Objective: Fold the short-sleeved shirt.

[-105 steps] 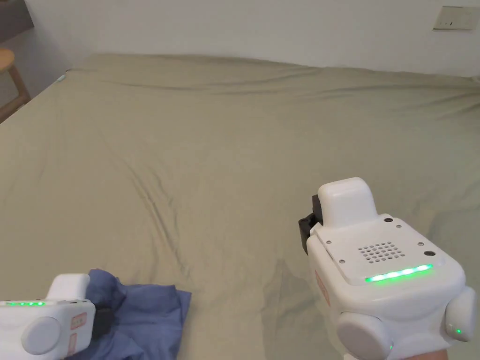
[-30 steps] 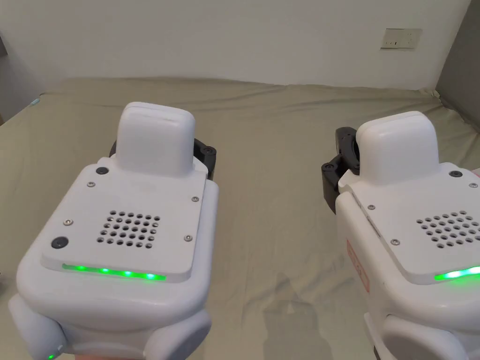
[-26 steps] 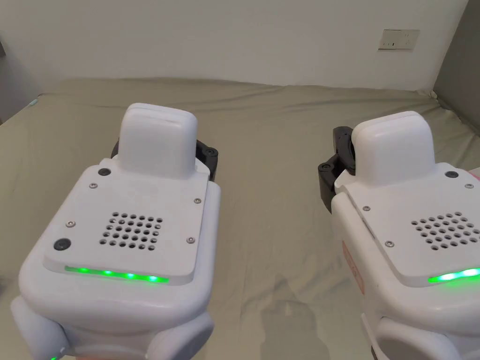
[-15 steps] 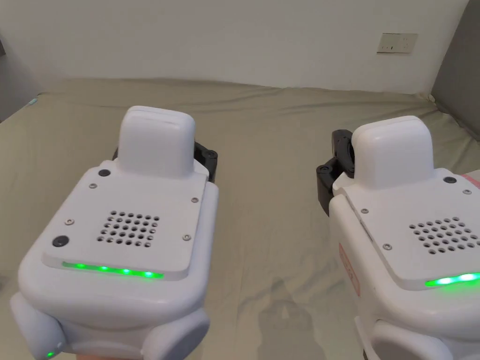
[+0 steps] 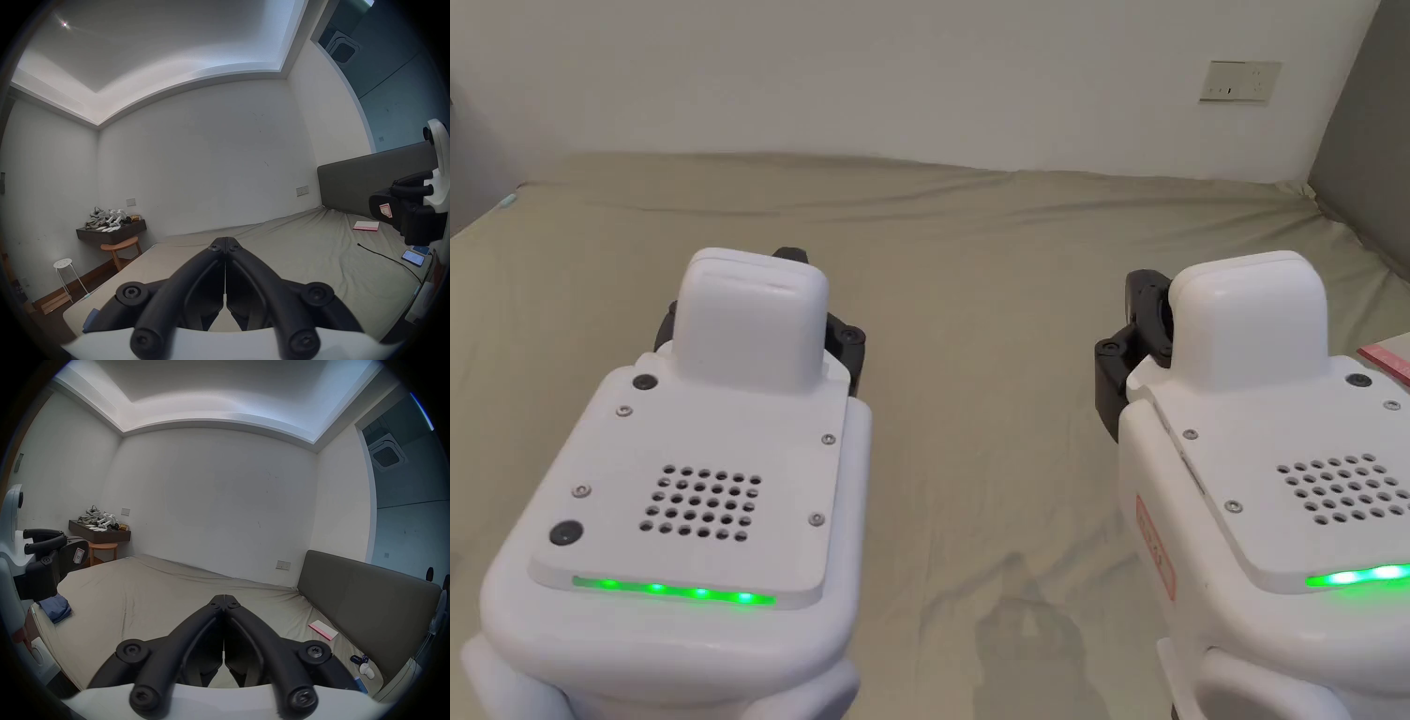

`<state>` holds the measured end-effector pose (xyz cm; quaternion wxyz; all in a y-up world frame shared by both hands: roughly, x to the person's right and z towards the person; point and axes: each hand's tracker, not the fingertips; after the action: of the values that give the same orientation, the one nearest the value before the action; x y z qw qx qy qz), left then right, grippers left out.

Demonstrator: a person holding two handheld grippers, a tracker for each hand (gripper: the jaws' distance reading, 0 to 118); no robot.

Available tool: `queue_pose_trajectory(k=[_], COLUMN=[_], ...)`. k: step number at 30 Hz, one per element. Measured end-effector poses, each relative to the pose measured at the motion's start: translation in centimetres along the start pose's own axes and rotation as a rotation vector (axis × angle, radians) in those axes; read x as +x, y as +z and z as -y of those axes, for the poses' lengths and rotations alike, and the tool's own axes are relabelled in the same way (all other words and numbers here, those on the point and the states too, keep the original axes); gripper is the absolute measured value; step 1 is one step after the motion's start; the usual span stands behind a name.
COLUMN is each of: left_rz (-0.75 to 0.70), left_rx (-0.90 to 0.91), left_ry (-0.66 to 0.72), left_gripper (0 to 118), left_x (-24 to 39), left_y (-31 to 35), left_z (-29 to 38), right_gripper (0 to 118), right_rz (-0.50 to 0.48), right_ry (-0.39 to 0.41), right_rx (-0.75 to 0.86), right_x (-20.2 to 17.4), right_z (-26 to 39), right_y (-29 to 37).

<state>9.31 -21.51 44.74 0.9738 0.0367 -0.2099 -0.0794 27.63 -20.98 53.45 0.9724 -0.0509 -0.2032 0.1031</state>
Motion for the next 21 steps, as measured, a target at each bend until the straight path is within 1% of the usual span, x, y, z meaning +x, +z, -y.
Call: queue_pose_trajectory(k=[3,7,9,10,11,12,13,14,15,16,17,18,19,20,21], left_rz=[-0.002,0.003,0.005,0.002,-0.002,-0.002,-0.001,0.004,0.004,-0.001,-0.001,0.001,0.004,0.013,-0.001], left_rx=[-0.003,-0.007,-0.011,-0.012,-0.013,-0.015,-0.020,-0.027,-0.032,-0.040,-0.046,-0.050,-0.052,0.012,-0.033], left_ry=[0.030,0.036,0.041,0.039,0.037,0.037,0.040,0.047,0.051,0.054,0.056,0.057,0.060,0.036,0.053], left_gripper=[0,0,0,0,0,6,15,26,41,68,92,113,117,118,118], left_x=[-0.4,-0.5,-0.5,-0.6,-0.6,-0.6,-0.7,-0.8,-0.9,-0.9,-1.0,-1.1,-1.1,-0.9,-0.5], left_y=[-0.1,-0.3,-0.4,-0.5,-0.6,-0.7,-0.8,-0.9,-1.0,-1.1,-1.2,-1.3,-1.4,-1.1,-1.2], left_z=[0.0,0.0,0.0,0.1,0.2,0.2,0.2,0.3,0.3,0.3,0.3,0.3,0.3,0.1,0.3], right_gripper=[2,2,4,10,18,31,60,83,103,114,115,115,115,115,115], right_rz=[0.003,0.015,0.026,0.026,0.026,0.025,0.021,0.027,0.013,0.016,0.025,0.037,0.043,0.042,0.043], right_ry=[-0.009,0.004,-0.002,-0.007,-0.015,-0.021,-0.025,-0.024,-0.022,-0.016,-0.006,0.003,0.006,0.006,-0.001], right_rx=[-0.004,-0.004,0.006,0.008,0.008,0.007,0.004,-0.002,-0.005,-0.002,0.021,0.044,0.040,0.034,0.021], right_x=[0.1,0.0,0.1,0.2,0.4,0.5,0.6,0.7,0.8,0.8,0.8,0.7,0.7,0.8,0.9], right_z=[0.2,0.4,0.5,0.5,0.5,0.5,0.5,0.6,0.6,0.8,0.9,1.0,0.9,0.8,0.7], right_y=[0.0,-0.2,-0.2,-0.2,-0.2,-0.3,-0.4,-0.5,-0.6,-0.6,-0.4,-0.3,-0.3,-0.4,-0.6])
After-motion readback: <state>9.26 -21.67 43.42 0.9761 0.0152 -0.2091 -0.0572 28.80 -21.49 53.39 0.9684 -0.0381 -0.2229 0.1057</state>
